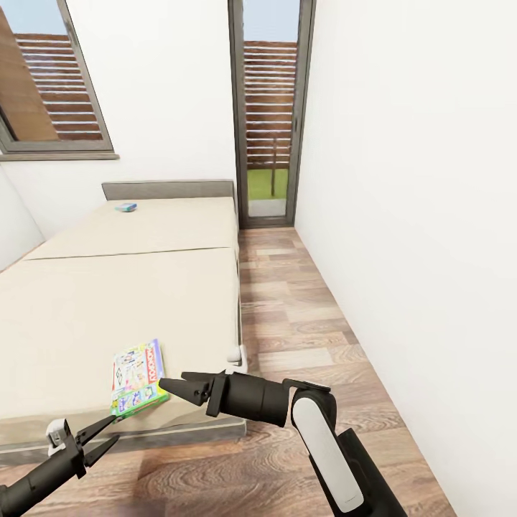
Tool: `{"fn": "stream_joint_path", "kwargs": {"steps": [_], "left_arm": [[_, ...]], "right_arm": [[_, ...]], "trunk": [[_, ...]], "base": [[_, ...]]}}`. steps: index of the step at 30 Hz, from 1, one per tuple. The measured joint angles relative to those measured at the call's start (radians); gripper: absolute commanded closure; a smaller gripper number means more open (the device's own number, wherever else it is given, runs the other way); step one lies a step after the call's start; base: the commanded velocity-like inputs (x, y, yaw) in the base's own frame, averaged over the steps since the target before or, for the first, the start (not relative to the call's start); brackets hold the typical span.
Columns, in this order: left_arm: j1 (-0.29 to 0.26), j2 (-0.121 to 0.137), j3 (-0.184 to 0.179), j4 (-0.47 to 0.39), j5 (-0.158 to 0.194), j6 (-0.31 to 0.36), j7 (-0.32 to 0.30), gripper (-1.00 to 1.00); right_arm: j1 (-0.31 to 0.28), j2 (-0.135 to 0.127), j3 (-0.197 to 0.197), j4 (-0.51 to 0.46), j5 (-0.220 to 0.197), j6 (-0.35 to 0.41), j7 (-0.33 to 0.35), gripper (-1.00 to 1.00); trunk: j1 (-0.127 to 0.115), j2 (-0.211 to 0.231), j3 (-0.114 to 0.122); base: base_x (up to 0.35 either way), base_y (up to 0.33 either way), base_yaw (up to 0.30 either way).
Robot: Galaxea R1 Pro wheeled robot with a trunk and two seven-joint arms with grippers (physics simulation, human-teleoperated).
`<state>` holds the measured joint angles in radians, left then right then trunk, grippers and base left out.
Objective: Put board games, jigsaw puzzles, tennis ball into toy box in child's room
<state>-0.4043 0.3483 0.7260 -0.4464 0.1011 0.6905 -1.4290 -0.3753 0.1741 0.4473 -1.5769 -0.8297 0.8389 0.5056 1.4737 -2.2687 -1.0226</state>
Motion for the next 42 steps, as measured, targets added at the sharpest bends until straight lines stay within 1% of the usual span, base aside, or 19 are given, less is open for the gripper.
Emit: {"fn": "stream_joint_path", "kwargs": {"steps": [22,29,42], "left_arm": [[0.000,-0.002,0.000,0.000,0.000,-0.004,-0.002,-1.00],[0.000,-0.002,0.000,0.000,0.000,-0.005,-0.002,-1.00],[0.000,-0.002,0.000,0.000,0.000,-0.005,-0.002,-1.00]], "right_arm": [[0.000,0.000,0.000,0.000,0.003,0.000,0.000,-1.00],[0.000,0.000,0.000,0.001,0.004,0.000,0.000,-1.00],[0.000,0.000,0.000,0.002,0.009,0.000,0.000,-1.00]], "trunk": [[0.000,0.000,0.000],[-0.027,0.049,0.022],[-0.027,0.049,0.022]], "base": [[0.000,-0.001,0.000],[0.000,0.000,0.000],[0.000,0.000,0.000]]}}
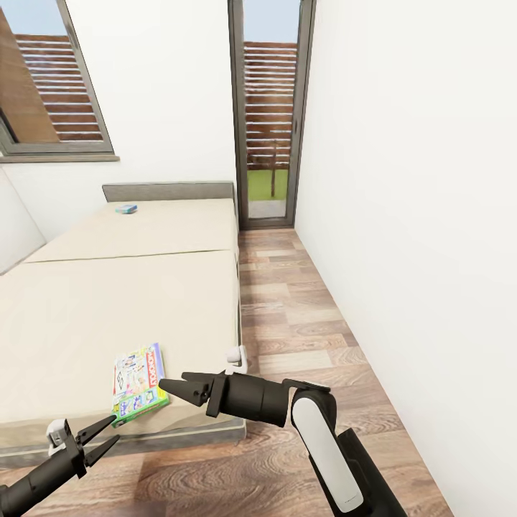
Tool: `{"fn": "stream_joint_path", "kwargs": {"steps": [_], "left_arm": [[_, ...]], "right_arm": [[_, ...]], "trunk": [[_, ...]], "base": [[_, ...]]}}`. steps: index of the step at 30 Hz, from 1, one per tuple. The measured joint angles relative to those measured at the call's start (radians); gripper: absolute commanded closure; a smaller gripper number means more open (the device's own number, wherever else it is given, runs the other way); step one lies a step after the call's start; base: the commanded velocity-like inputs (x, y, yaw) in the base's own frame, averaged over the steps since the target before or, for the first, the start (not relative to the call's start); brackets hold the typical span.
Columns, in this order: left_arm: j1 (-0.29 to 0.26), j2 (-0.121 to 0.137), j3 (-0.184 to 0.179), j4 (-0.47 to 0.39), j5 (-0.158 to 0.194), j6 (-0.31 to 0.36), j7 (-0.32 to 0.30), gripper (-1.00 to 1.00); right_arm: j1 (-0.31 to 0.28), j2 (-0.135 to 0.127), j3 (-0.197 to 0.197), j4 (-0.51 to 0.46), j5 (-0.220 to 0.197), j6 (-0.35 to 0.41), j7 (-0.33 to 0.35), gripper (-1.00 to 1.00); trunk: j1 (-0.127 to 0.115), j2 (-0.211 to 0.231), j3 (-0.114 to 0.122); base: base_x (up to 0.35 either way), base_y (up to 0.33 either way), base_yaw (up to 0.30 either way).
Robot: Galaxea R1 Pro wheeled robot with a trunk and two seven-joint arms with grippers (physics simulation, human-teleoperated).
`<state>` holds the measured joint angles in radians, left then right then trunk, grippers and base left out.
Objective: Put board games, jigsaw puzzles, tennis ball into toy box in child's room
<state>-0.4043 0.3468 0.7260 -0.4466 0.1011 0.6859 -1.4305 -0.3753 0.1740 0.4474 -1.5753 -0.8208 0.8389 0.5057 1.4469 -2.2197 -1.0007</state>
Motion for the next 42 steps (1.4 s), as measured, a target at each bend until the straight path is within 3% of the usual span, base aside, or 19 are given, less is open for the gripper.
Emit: {"fn": "stream_joint_path", "kwargs": {"steps": [6,42], "left_arm": [[0.000,0.000,0.000,0.000,0.000,0.000,0.000,-1.00],[0.000,0.000,0.001,0.000,0.000,0.000,0.001,-1.00]], "right_arm": [[0.000,0.000,0.001,0.000,0.001,0.000,0.000,-1.00],[0.000,0.000,0.003,0.002,0.002,0.000,-0.006,-1.00]], "trunk": [[-0.019,0.035,0.016],[-0.019,0.035,0.016]], "base": [[0.000,0.000,0.000],[0.000,0.000,0.000]]}}
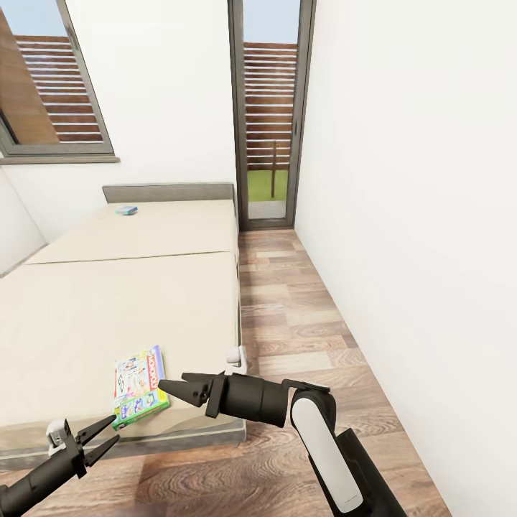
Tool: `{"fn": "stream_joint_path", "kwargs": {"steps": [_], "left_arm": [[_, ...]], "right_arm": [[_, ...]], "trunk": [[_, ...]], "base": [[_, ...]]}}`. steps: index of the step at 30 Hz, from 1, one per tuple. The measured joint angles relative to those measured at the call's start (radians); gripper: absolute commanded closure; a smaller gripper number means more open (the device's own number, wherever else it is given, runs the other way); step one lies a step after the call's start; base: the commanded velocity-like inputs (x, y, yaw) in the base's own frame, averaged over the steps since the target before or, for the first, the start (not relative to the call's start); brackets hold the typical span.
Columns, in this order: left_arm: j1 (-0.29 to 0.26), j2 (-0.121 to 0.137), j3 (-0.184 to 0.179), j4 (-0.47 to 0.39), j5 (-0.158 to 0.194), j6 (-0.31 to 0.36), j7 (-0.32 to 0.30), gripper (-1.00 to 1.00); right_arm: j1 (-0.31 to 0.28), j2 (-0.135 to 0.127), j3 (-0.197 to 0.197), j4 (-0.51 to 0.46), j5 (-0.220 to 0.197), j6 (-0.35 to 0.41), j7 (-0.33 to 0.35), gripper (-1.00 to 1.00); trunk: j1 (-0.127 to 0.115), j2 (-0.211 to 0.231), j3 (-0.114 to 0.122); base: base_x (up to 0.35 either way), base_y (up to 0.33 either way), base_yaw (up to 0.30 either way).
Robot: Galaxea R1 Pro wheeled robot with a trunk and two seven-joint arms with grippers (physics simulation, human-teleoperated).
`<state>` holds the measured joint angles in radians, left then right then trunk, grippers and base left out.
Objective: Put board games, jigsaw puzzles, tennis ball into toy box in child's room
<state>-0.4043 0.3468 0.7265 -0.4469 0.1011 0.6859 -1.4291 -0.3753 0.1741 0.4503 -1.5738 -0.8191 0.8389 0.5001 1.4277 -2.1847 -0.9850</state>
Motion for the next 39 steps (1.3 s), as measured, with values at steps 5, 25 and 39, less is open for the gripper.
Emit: {"fn": "stream_joint_path", "kwargs": {"steps": [5,25,39], "left_arm": [[0.000,0.000,0.000,0.000,0.000,0.000,0.000,-1.00],[0.000,0.000,0.000,0.000,0.000,0.000,0.000,-1.00],[0.000,0.000,0.000,0.000,0.000,0.000,0.002,-1.00]], "right_arm": [[0.000,0.000,0.000,0.000,0.000,0.000,-0.001,-1.00],[0.000,0.000,0.001,0.000,0.000,-0.001,-0.004,-1.00],[0.000,0.000,0.001,0.000,0.000,0.000,-0.004,-1.00]], "trunk": [[0.000,0.000,0.000],[0.000,0.000,0.000],[0.000,0.000,0.000]], "base": [[0.000,0.000,0.000],[0.035,0.000,0.000],[0.024,0.008,0.000]]}}
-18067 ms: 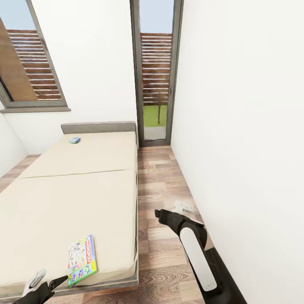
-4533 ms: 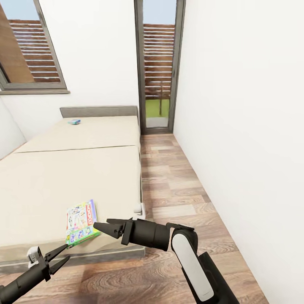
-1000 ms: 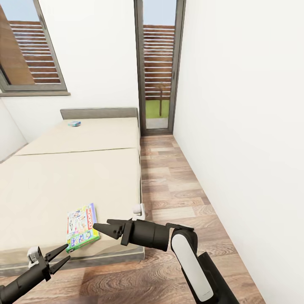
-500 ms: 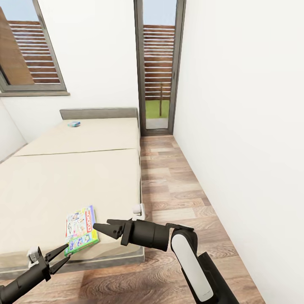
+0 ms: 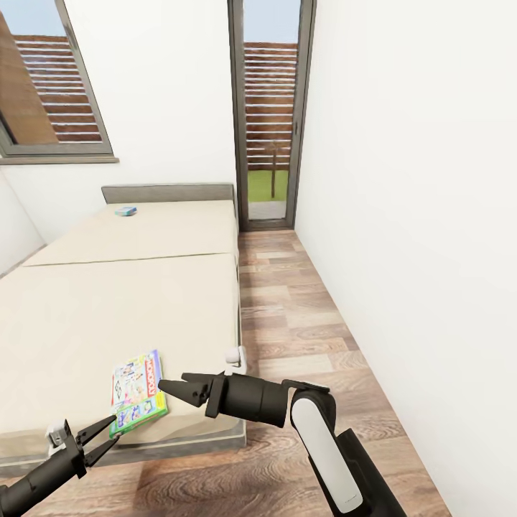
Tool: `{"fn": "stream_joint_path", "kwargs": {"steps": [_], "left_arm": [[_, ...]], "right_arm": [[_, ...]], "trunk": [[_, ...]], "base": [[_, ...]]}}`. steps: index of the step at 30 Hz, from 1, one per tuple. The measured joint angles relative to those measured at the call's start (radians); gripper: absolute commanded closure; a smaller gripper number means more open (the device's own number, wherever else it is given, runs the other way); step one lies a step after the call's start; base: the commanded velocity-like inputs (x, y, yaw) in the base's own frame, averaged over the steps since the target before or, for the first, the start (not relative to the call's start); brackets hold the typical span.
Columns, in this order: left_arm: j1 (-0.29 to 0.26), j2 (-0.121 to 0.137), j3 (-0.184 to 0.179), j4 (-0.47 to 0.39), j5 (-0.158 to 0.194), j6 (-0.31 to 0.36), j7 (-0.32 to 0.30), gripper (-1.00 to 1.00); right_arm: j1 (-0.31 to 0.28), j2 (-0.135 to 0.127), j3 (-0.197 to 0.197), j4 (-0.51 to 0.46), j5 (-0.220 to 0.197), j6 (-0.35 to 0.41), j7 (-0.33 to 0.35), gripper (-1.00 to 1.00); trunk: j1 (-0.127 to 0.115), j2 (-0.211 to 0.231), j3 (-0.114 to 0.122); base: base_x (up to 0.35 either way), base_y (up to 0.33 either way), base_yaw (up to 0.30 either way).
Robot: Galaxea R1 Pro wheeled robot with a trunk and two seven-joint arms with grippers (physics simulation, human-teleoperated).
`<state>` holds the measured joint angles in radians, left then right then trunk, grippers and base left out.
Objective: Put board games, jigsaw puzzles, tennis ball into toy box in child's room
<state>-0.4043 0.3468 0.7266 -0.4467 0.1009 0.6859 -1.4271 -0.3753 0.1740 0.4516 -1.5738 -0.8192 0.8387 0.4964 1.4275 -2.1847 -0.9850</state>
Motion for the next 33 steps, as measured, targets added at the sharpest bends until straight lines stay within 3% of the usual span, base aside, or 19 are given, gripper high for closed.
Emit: {"fn": "stream_joint_path", "kwargs": {"steps": [33], "left_arm": [[0.000,0.000,0.000,0.000,0.000,0.000,0.003,-1.00]], "right_arm": [[0.000,0.000,0.000,0.000,0.000,-0.001,-0.002,-1.00]], "trunk": [[0.000,0.000,0.000]], "base": [[0.020,-0.017,0.000]]}}
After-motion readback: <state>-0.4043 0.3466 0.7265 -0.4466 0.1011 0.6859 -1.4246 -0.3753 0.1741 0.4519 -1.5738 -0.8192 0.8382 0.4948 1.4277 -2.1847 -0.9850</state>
